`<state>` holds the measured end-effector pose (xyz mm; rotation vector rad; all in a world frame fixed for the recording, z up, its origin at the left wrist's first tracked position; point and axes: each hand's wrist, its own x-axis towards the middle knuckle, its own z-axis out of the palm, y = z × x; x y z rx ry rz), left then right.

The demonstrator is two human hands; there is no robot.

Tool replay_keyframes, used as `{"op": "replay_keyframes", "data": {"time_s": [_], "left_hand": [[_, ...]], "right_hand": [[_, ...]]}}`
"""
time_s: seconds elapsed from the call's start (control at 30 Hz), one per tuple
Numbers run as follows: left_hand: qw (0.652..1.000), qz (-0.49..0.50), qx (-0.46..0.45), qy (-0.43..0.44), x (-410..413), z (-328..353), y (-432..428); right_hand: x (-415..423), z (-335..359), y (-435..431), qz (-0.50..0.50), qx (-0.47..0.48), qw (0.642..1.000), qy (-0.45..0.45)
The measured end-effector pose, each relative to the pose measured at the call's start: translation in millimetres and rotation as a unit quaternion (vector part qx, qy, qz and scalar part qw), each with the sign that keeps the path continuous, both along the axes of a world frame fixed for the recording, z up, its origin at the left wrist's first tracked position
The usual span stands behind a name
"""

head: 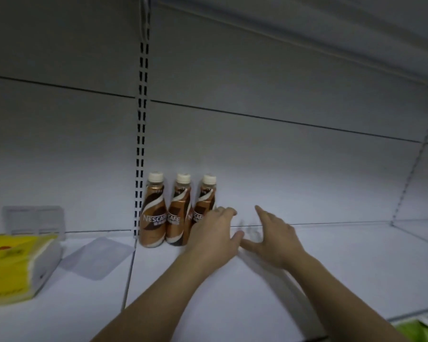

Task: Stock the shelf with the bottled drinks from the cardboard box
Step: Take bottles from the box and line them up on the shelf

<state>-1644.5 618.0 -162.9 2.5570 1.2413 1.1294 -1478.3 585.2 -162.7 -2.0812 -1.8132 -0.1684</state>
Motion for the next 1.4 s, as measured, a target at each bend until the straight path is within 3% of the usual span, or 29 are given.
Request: {"op": "replay_keyframes", "data": {"time_s": [0.27,0.43,0.57,0.7,0.9,1.13,1.23,1.4], "left_hand": [[0.983,-0.142,0.017,0.117,101.4,3.4,-45.4],[0.943,-0.270,0.030,0.192,195.9,-17.4,-123.2],[0.909,-0.311,0.079,0.267,261.3,-49.5,-184.5],[0.872,-0.386,0.145,0.264,309.8,-79.4,-237.9],[0.833,-0.453,0.120,0.294,358.6,-130.2,-281.3],[0.786,-0.517,0.003,0.338,381.3,-174.9,-311.4],[0.767,-0.536,-0.032,0.350,380.5,-192.4,-318.8],[0.732,-0.539,-0.097,0.404,371.7,-235.7,-336.6]], "right_hand": [[108.8,0.8,-120.6,-0.160,0.036,0.986,-0.029],[169.8,-33.7,-222.6,-0.276,0.015,0.961,0.006],[206.8,-80.2,-304.0,-0.359,-0.013,0.932,0.052],[233.7,-125.7,-370.6,-0.425,-0.046,0.899,0.097],[252.5,-168.4,-434.8,-0.496,-0.107,0.852,0.130],[243.1,-186.7,-480.0,-0.584,-0.174,0.775,0.170],[230.3,-200.3,-488.1,-0.621,-0.200,0.726,0.218],[207.3,-251.6,-490.2,-0.630,-0.204,0.683,0.308]]}}
